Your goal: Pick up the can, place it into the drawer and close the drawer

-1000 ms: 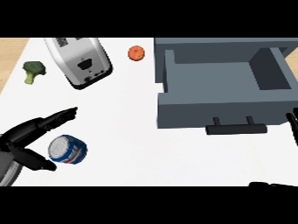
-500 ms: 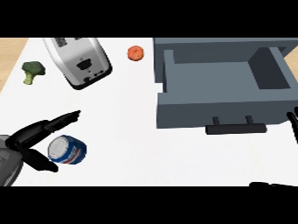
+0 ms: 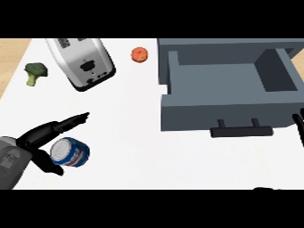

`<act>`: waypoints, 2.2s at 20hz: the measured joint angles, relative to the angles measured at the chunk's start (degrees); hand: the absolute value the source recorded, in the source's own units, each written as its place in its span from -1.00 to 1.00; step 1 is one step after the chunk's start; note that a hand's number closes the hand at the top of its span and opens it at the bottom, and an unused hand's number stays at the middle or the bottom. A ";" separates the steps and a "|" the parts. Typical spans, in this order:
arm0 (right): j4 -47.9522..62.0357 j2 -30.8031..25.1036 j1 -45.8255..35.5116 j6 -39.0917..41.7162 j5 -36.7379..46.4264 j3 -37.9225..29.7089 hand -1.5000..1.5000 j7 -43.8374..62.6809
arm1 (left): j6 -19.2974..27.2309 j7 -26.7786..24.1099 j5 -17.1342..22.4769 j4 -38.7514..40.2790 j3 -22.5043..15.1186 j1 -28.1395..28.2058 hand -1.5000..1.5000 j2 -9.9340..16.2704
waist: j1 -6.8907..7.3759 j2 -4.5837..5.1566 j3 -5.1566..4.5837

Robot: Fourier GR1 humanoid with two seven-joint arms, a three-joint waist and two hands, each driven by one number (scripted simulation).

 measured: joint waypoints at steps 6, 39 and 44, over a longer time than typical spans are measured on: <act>-0.35 -0.34 1.06 0.72 -0.88 -1.07 -1.00 -0.54 | 1.20 -1.36 0.40 1.66 -2.21 -1.59 -1.00 -0.83 | 0.14 -0.22 0.27; -3.76 0.14 5.10 1.51 -4.01 -4.65 -1.00 -0.28 | 17.27 8.96 25.65 1.33 7.94 2.62 1.00 -9.12 | 3.16 -0.66 0.18; -4.31 0.19 5.61 1.97 -4.75 -5.09 -1.00 -0.30 | 30.20 14.62 31.09 -2.44 14.43 2.00 1.00 -13.69 | 2.63 -0.70 0.08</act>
